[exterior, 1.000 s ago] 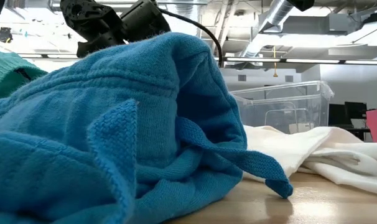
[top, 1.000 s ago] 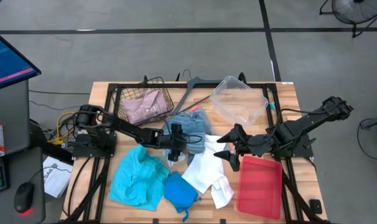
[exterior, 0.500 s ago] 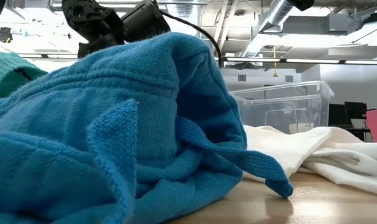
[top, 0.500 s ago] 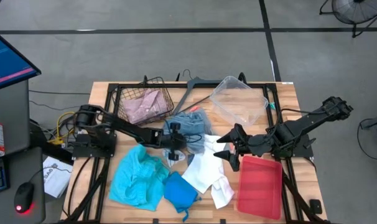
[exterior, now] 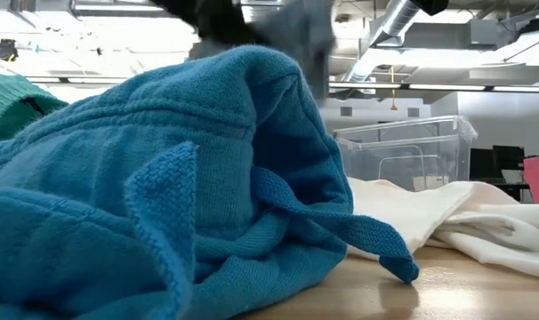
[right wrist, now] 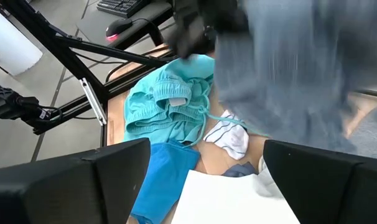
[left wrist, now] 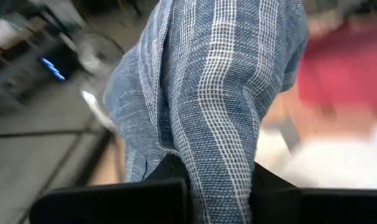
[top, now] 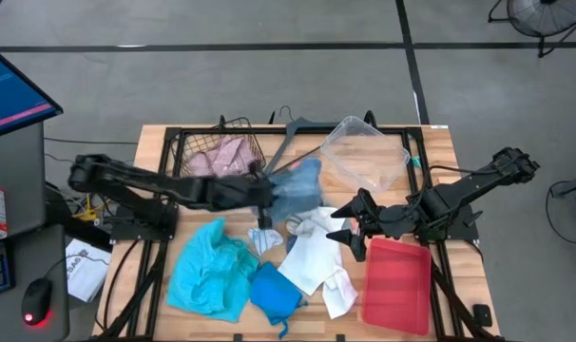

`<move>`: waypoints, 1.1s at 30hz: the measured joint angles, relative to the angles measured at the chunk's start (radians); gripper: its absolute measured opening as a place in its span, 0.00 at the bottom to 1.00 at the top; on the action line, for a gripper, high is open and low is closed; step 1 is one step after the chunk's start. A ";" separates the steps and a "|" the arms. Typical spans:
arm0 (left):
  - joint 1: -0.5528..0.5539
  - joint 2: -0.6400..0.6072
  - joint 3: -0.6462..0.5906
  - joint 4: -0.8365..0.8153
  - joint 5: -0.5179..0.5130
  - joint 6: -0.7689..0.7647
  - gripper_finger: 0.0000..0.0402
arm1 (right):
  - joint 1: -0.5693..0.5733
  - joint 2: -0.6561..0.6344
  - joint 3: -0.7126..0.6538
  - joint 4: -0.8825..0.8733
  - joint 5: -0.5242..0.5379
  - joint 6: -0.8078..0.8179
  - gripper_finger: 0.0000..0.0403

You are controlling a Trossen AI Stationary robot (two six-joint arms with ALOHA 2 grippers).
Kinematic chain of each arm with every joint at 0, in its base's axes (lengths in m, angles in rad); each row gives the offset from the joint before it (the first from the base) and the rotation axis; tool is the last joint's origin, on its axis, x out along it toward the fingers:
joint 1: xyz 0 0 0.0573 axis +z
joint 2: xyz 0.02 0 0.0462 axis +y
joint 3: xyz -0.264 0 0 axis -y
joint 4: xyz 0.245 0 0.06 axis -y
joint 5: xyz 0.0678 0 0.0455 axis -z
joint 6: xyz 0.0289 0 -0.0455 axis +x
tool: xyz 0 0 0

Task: Pick & Place Cloths
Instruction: Put the blue polo shirt into the wire basket

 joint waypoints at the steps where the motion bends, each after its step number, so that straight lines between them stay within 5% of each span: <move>1: 0.000 -0.037 0.010 0.001 -0.025 0.006 0.06 | 0.000 0.000 0.000 0.000 0.000 -0.001 0.77; 8: 0.043 -0.257 0.034 -0.106 -0.261 0.146 0.06 | 0.000 0.000 0.000 -0.001 0.006 -0.002 0.77; 16: 0.260 -0.398 0.043 -0.221 -0.351 0.344 0.06 | -0.005 0.000 0.000 -0.002 0.008 -0.002 0.77; 23: 0.471 -0.403 0.160 -0.170 -0.199 0.392 0.06 | -0.027 0.000 0.000 -0.008 0.008 -0.002 0.77; 33: 0.604 -0.330 0.206 0.046 -0.020 0.449 0.06 | -0.039 0.000 0.000 -0.002 0.005 -0.001 0.77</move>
